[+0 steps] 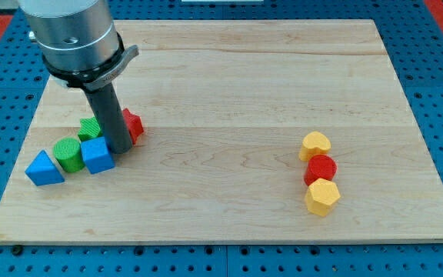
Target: Place the red star on top of the yellow heart to form a vertical line
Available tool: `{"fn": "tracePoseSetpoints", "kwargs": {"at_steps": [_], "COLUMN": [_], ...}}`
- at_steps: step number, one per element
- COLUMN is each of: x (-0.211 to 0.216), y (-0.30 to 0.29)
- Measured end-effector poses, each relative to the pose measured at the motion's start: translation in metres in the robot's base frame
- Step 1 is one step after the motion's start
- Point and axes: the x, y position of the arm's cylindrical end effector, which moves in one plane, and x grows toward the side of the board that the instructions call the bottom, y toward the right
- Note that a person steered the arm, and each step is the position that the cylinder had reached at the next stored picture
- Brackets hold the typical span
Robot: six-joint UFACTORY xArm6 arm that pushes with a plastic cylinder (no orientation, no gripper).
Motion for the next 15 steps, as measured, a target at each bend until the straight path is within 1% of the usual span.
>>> {"fn": "tracePoseSetpoints", "kwargs": {"at_steps": [2, 4, 5, 6, 7, 8, 9, 10, 11, 12, 13, 14, 15], "x": [-0.015, -0.062, -0.094, -0.119, -0.162, -0.15, -0.112, -0.105, -0.082, -0.08, -0.12, -0.136, -0.139], "y": [-0.014, -0.014, -0.019, 0.017, 0.022, 0.073, 0.059, 0.01, 0.062, 0.132, 0.124, 0.115, 0.136]}}
